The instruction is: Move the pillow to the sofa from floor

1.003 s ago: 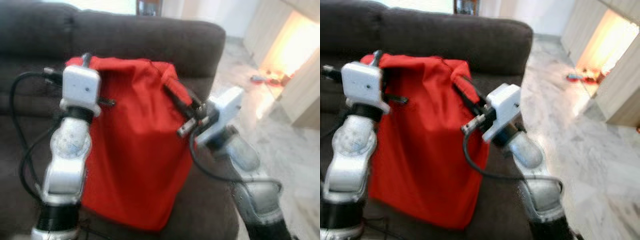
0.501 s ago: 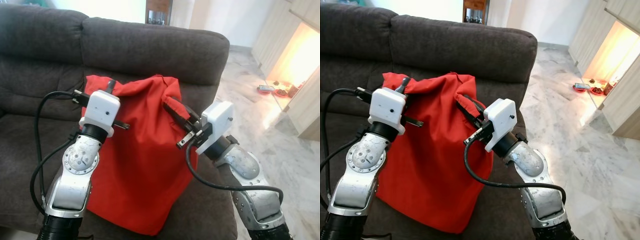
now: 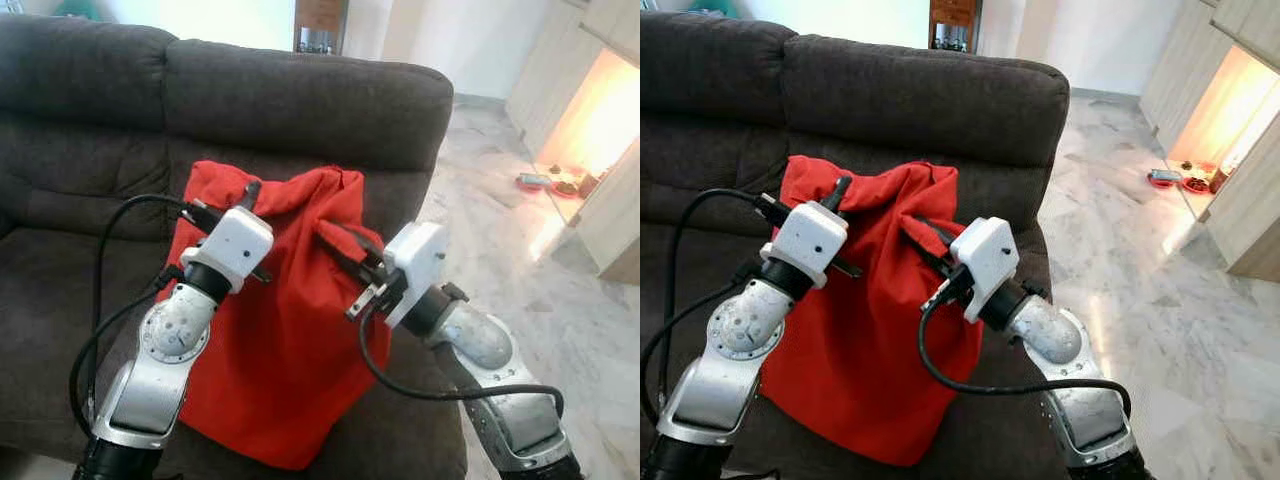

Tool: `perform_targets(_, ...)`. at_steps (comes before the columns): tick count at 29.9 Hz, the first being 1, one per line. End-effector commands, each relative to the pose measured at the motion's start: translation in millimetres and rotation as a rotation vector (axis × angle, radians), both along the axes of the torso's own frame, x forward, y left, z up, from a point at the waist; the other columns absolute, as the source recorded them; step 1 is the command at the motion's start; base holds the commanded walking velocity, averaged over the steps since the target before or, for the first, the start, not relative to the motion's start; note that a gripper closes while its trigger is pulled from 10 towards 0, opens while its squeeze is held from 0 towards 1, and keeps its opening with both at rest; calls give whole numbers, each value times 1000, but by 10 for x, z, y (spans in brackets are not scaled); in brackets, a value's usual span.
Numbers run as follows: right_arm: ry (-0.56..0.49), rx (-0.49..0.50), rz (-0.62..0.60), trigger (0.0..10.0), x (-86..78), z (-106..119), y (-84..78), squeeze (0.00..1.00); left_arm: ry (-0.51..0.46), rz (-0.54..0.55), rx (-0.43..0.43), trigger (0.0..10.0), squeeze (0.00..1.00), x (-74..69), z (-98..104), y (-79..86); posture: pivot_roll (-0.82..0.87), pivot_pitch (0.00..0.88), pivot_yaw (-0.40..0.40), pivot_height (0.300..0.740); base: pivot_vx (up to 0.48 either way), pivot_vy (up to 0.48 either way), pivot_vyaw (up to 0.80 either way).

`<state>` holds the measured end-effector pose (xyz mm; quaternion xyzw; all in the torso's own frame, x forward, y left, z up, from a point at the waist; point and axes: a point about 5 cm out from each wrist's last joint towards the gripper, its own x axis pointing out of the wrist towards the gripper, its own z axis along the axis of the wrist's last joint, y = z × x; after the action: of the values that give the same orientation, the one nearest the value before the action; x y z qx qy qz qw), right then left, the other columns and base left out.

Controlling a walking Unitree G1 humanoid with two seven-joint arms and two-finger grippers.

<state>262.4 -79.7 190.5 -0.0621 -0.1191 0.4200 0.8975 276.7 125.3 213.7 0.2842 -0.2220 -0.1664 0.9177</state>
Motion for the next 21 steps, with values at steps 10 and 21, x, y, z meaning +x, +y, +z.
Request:
perform_targets(10,-75,28,-38,10000,50,162,55,0,-38,137,-68,10000,0,38,71,141,156,16,-115,740,0,0,0)
perform_targets(21,-89,57,-234,10000,242,215,-50,0,-70,307,-208,10000,0,33,128,414,161,18,-130,740,0,0,0)
